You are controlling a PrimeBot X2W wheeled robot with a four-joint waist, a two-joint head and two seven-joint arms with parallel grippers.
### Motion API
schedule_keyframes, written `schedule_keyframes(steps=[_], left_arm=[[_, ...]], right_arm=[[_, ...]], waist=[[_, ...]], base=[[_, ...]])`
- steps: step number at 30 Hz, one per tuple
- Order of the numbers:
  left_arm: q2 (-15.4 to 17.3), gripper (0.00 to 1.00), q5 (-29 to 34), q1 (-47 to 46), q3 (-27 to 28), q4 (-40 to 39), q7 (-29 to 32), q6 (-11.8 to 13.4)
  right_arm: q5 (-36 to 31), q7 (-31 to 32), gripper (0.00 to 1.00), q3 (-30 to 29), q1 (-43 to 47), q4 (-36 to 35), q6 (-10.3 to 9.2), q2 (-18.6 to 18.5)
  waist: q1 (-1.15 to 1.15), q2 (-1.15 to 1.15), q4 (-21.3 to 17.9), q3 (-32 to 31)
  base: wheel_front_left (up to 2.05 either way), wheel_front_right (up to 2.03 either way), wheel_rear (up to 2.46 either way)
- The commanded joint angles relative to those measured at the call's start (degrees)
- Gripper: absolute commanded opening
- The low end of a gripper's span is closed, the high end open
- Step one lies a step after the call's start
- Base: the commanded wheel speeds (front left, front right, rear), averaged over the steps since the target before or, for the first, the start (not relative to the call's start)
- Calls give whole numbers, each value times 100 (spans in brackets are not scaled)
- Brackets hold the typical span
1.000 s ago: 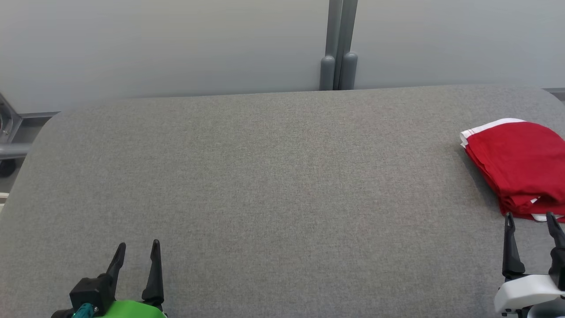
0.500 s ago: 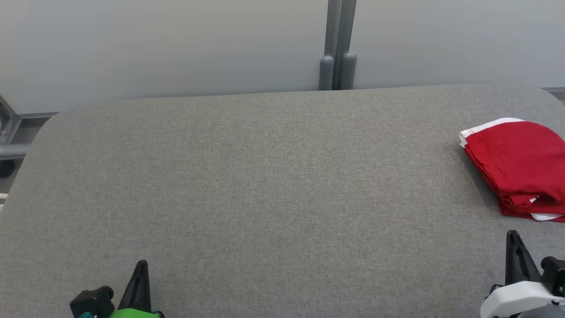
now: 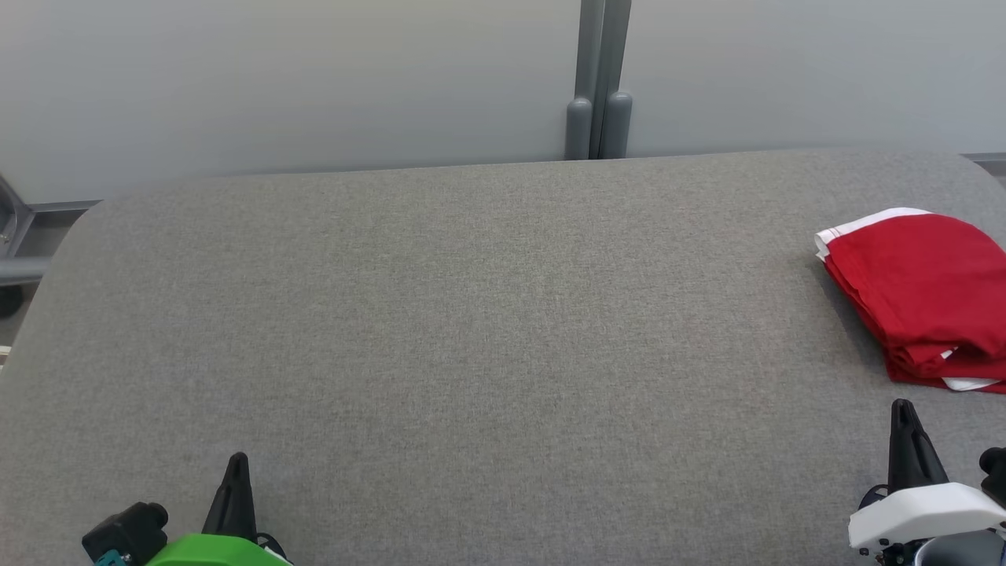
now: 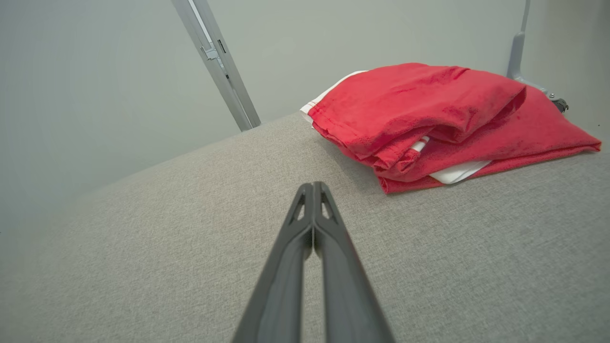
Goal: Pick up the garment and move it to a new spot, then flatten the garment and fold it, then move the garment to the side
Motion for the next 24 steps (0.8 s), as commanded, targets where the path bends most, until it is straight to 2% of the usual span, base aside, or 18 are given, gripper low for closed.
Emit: schedule_keyframes(steps=[1, 24], left_arm=[[6, 0, -197, -202, 56, -106, 44, -28], [-99, 0, -1894, -407, 346, -280, 530, -110]], right_arm=[[259, 37, 0, 34, -155, -59, -2, -63], [2537, 513, 0, 322, -416, 32, -3, -118]], waist=[[0, 0, -2, 0], [0, 0, -43, 12]], base=[[0, 0, 0], [0, 0, 0]])
